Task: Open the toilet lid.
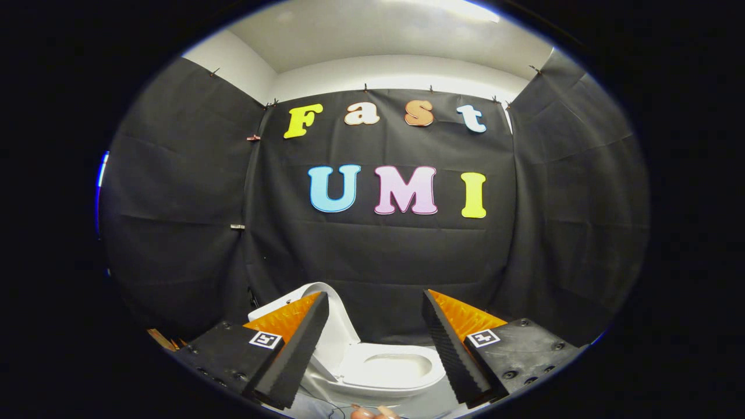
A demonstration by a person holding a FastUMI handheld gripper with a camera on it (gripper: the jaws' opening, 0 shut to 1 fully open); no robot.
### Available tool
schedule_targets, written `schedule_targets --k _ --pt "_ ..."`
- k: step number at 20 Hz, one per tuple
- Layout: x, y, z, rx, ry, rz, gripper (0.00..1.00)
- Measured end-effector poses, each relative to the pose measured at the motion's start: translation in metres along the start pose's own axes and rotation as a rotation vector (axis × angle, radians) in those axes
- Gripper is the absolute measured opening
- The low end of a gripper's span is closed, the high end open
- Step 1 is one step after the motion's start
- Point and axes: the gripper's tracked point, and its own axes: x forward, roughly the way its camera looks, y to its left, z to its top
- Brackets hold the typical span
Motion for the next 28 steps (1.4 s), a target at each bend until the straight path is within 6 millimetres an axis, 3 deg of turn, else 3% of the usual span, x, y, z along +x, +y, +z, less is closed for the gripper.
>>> schedule_targets --k 28 --pt "-0.0059 -0.0052 0.0046 0.009 -0.004 -0.022 1.0"
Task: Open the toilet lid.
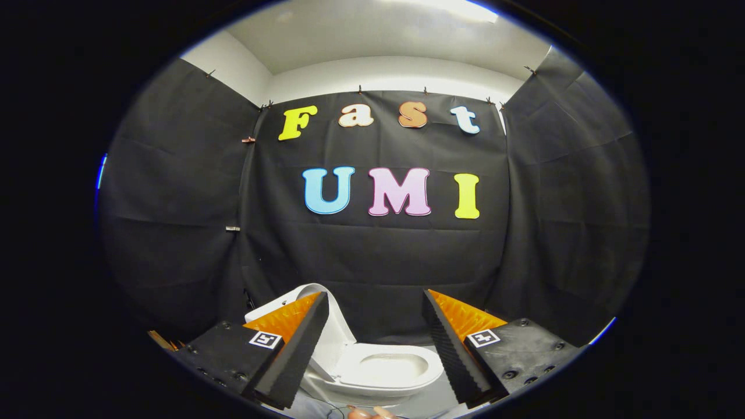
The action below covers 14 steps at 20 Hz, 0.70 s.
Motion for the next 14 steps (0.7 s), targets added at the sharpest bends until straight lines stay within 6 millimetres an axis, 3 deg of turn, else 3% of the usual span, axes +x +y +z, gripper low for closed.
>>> schedule_targets --k 14 --pt "0.0 -0.0011 0.0021 -0.004 -0.002 -0.009 1.0"
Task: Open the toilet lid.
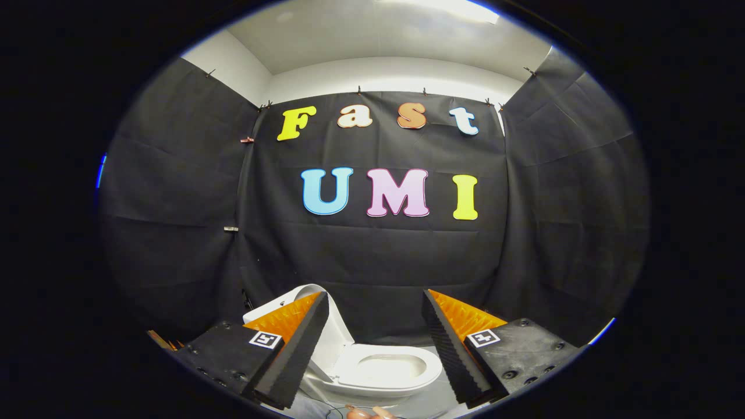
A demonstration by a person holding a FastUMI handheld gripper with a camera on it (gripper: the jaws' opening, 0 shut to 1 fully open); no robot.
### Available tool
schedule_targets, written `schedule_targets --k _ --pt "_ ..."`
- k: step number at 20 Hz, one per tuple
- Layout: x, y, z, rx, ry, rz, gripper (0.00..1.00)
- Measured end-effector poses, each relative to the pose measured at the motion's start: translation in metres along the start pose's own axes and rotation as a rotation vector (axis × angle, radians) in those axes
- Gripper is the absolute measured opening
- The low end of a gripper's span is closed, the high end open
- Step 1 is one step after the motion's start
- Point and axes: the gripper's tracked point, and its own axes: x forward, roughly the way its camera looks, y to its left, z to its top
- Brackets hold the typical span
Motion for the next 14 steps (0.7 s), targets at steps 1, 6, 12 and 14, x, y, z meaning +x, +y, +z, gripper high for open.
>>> schedule_targets --k 1,6,12,14 --pt "-0.0002 0.0001 -0.0002 0.0 0.001 0.001 1.0" --pt "0.0 -0.0015 -0.0006 0.004 0.003 -0.003 1.0" --pt "-0.0004 -0.0006 0.0002 0.0 -0.001 -0.002 1.0" --pt "-0.0006 -0.0003 0.0004 0.001 0.0 -0.004 1.0"
